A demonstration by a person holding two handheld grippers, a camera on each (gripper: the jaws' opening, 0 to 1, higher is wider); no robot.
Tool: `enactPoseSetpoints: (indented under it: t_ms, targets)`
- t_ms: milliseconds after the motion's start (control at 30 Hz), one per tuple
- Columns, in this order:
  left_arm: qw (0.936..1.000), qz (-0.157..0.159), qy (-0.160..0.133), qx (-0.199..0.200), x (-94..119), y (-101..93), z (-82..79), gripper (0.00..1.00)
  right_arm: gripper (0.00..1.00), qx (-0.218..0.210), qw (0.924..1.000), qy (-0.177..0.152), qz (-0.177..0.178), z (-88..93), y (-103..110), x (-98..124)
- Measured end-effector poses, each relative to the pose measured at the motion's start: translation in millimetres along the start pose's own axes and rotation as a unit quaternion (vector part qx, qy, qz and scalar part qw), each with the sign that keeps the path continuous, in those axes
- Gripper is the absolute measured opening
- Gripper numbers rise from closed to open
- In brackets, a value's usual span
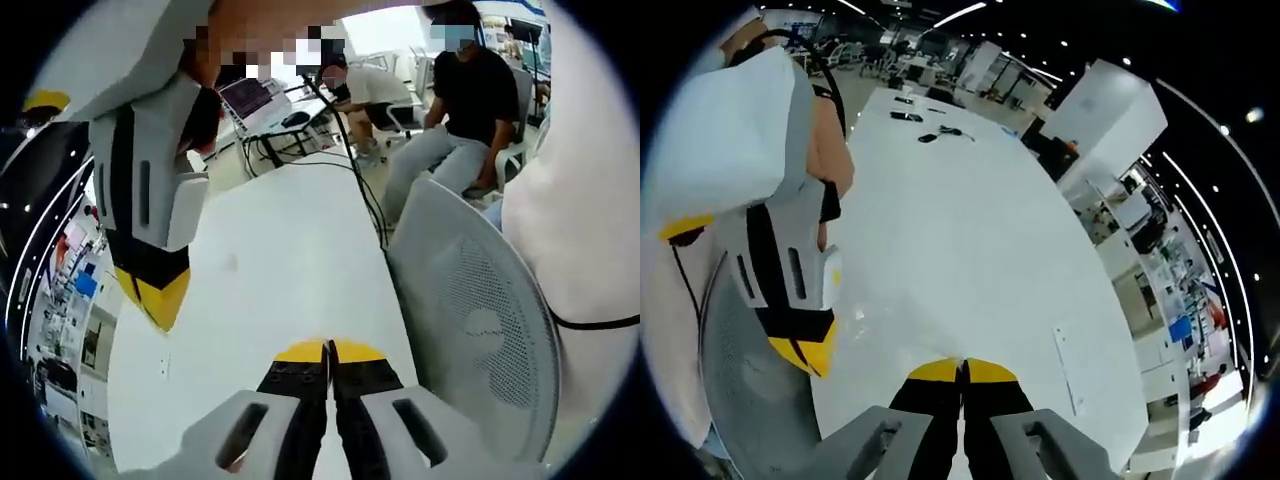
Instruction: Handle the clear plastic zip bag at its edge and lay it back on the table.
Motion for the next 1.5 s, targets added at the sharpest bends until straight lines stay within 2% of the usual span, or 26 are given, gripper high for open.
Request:
enactPoseSetpoints:
  t_ms: [167, 467, 700, 767, 1000, 1200, 1300, 1367, 1500]
  targets:
    - [0.9999, -0.012, -0.009, 0.008, 2, 4.3, -2.2, 0.0, 0.0, 0.005, 1.0, -0.001, -0.001, -1.9, 1, 1]
    - [0.9987, -0.037, -0.029, 0.019, 12, 15.7, -9.7, 0.08, 0.0, 0.012, 0.9999, 0.002, 0.001, -0.8, -2, 1]
    - [0.9966, -0.051, -0.049, 0.043, 23, 21.6, -14.2, 0.11, 0.0, 0.014, 0.9999, 0.005, 0.004, 2.0, -7, 0]
    - [0.9945, -0.059, -0.061, 0.06, 28, 24.4, -14.2, 0.12, 0.0, 0.015, 0.9998, 0.007, 0.006, 3.9, -11, -1]
    - [0.9882, -0.077, -0.074, 0.11, 40, 29.5, 1.2, 0.15, 0.0, 0.016, 0.9997, 0.013, 0.016, 10.8, -23, -1]
    - [0.9765, -0.102, -0.089, 0.168, 51, 38.6, 16.7, 0.19, 0.0, 0.001, 0.9994, 0.019, 0.03, 21.3, -41, -6]
    - [0.9742, -0.107, -0.09, 0.177, 53, 39.3, 21.1, 0.2, 0.0, -0.008, 0.999, 0.023, 0.037, 26.4, -47, -9]
    - [0.9726, -0.111, -0.091, 0.183, 54, 38.8, 23.4, 0.21, 0.0, -0.035, 0.9981, 0.028, 0.042, 34.1, -54, -13]
    - [0.9698, -0.115, -0.093, 0.194, 54, 37.4, 27.4, 0.21, 0.0, -0.056, 0.9965, 0.034, 0.051, 43.6, -63, -18]
Point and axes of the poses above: the point that each gripper's makers call its tool centre point, and the gripper's own axes: x roughly backward along the fingers, y roughly to its left, z roughly out of its underside, the point moved 1 cm from there along x, roughly backward along the fingers, and after that the axes turned 1 degree about z, right-handed, at the moved point
